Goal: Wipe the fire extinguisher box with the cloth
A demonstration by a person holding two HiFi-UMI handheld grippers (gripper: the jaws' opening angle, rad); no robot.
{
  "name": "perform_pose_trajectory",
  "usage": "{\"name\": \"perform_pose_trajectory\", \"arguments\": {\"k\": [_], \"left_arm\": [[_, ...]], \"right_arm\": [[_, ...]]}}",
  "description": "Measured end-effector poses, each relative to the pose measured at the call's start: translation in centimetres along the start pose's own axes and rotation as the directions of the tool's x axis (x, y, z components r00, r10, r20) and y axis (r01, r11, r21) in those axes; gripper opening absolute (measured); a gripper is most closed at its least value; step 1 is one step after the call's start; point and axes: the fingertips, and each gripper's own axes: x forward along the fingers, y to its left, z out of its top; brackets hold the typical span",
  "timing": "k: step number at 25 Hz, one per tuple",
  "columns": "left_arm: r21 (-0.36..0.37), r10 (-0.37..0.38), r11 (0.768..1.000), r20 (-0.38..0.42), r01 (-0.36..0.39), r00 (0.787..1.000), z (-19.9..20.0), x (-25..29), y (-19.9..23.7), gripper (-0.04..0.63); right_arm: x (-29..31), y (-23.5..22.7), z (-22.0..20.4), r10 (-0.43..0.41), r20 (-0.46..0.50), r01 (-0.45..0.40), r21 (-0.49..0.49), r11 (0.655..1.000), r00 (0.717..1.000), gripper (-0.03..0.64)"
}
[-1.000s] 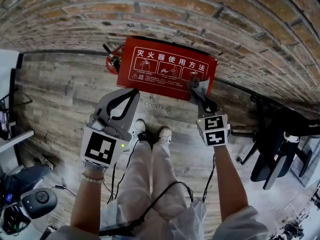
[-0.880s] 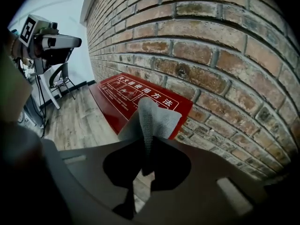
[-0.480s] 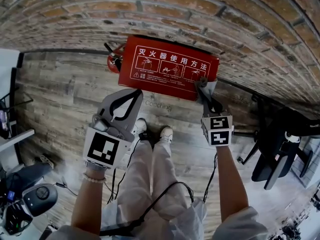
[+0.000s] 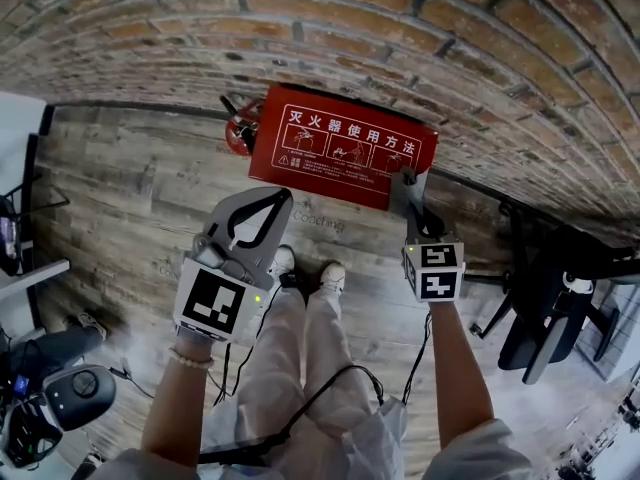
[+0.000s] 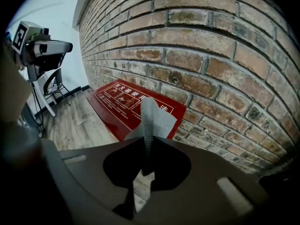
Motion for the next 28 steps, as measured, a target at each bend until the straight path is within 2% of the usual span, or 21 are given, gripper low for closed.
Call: {"name": "perform_pose_trajectory", "arguments": {"k": [8, 15, 21, 25, 28], "left_arm": [[0.036, -0.022, 0.999, 0.053, 0.02, 0.998, 4.8, -2.5, -0.4, -0.002], [0.056, -0.019, 0.998, 0.062, 0.015, 0.998, 8.9, -6.3, -0.8, -0.002], [0.084, -0.026, 0.996, 0.09, 0.018, 0.996, 12.9, -9.5, -1.3, -0.002], [0.119, -0.03, 0.993, 0.086, 0.02, 0.996, 14.7, -11.2, -1.8, -0.002], [0.134, -0.024, 0.991, 0.111, 0.009, 0.993, 16.5, -12.4, -1.9, -0.002]], "right_arm": [[-5.2, 2.8, 3.8, 0.025, 0.05, -0.026, 0.033, 0.999, 0.998, 0.02], [-10.9, 4.1, 8.3, 0.028, 0.127, -0.032, 0.03, 0.999, 0.992, 0.02], [-16.3, 3.9, 13.3, 0.023, 0.236, -0.035, 0.047, 0.998, 0.971, 0.02], [-19.9, 3.8, 16.2, 0.011, 0.301, -0.015, 0.011, 1.0, 0.954, 0.02], [-22.4, 3.6, 17.6, -0.005, 0.336, 0.012, -0.018, 1.0, 0.942, 0.02]]}}
